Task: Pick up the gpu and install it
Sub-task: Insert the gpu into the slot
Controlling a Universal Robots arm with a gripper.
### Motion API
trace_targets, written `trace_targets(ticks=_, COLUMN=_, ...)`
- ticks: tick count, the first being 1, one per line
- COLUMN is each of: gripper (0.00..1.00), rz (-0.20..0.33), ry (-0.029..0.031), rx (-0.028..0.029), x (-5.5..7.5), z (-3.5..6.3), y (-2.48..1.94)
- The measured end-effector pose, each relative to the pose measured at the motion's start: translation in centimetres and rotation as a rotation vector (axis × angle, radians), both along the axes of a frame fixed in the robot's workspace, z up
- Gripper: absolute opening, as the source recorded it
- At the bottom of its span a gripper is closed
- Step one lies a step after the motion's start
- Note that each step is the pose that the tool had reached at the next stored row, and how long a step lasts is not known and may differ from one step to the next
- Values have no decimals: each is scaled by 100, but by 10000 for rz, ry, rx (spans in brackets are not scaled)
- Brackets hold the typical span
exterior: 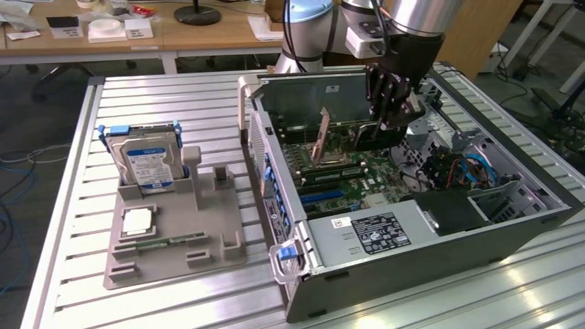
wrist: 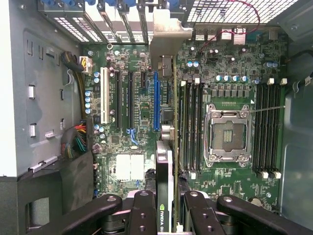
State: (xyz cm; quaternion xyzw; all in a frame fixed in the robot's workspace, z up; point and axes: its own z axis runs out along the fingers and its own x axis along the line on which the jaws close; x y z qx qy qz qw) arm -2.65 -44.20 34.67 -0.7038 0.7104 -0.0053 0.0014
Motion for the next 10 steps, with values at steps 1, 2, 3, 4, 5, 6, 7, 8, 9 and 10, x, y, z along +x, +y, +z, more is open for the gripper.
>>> trace_targets(ticks=1, gripper=27, rz=0, ry=0, rx=0, x=0, z=0, y=0)
trace_targets(ticks=2, gripper=27, rz=0, ry=0, rx=0, x=0, z=0, y=0)
trace_targets(ticks=3, gripper=27, rz=0, ry=0, rx=-1, x=0, z=0, y=0)
trace_targets(ticks=4, gripper=27, rz=0, ry=0, rx=0, x=0, z=0, y=0)
trace_targets(ticks=5, gripper=27, rz=0, ry=0, rx=0, x=0, z=-1, y=0)
trace_targets(ticks=6, gripper=27, rz=0, ry=0, rx=0, x=0, z=-25, y=0)
trace_targets(ticks=7, gripper=27, rz=0, ry=-1, rx=2, x=-4, z=-35, y=-13)
trace_targets(ticks=8, gripper=27, rz=4, ry=-1, rx=1, x=-10, z=-63, y=-30)
trace_targets(ticks=9, gripper=27, rz=5, ry=0, rx=-1, x=-11, z=-78, y=-30)
trace_targets(ticks=10, gripper=27, rz=4, ry=0, rx=0, x=-12, z=-102, y=-30)
